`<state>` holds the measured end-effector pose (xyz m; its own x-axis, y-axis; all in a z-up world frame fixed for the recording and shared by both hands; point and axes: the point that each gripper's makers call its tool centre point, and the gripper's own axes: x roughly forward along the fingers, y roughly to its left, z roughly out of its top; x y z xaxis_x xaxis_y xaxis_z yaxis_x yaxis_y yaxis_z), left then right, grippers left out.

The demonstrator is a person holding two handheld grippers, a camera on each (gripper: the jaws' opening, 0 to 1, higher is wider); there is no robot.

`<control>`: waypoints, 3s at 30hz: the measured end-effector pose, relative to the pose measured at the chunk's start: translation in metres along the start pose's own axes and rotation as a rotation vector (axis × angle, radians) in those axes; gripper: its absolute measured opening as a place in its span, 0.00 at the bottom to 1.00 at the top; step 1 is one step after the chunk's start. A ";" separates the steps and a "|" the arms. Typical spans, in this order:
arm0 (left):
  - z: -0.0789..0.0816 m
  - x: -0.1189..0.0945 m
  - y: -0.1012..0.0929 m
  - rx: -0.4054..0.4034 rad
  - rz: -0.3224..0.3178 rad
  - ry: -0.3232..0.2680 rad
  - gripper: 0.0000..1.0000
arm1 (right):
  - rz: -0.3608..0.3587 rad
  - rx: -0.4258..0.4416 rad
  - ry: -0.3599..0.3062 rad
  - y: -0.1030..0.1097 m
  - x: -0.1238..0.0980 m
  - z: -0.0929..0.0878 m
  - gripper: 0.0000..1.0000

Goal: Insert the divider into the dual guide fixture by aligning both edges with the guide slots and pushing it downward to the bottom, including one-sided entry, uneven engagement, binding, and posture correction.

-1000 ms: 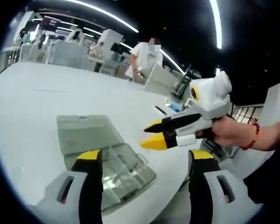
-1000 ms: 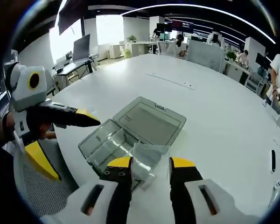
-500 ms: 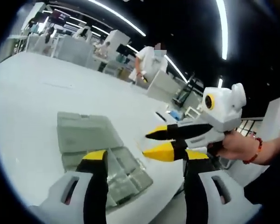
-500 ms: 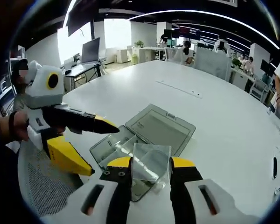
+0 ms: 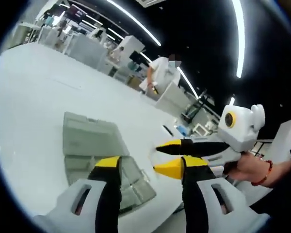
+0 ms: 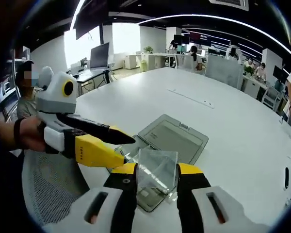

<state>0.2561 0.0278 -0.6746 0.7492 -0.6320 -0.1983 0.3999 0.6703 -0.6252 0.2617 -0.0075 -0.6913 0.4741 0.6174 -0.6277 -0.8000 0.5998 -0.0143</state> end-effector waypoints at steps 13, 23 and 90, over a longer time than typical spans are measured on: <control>0.002 -0.004 0.002 -0.068 -0.019 -0.019 0.25 | 0.026 -0.017 -0.050 0.014 0.001 0.009 0.27; 0.002 -0.007 0.003 -0.141 -0.038 -0.039 0.13 | 0.046 -0.031 -0.084 0.021 0.001 0.016 0.27; -0.027 -0.033 -0.015 0.470 -0.213 0.331 0.00 | 0.412 -0.444 0.067 0.064 -0.012 -0.003 0.10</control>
<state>0.2117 0.0280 -0.6793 0.4534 -0.8080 -0.3762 0.7695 0.5679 -0.2922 0.2039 0.0217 -0.6866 0.0798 0.7114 -0.6982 -0.9965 0.0399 -0.0732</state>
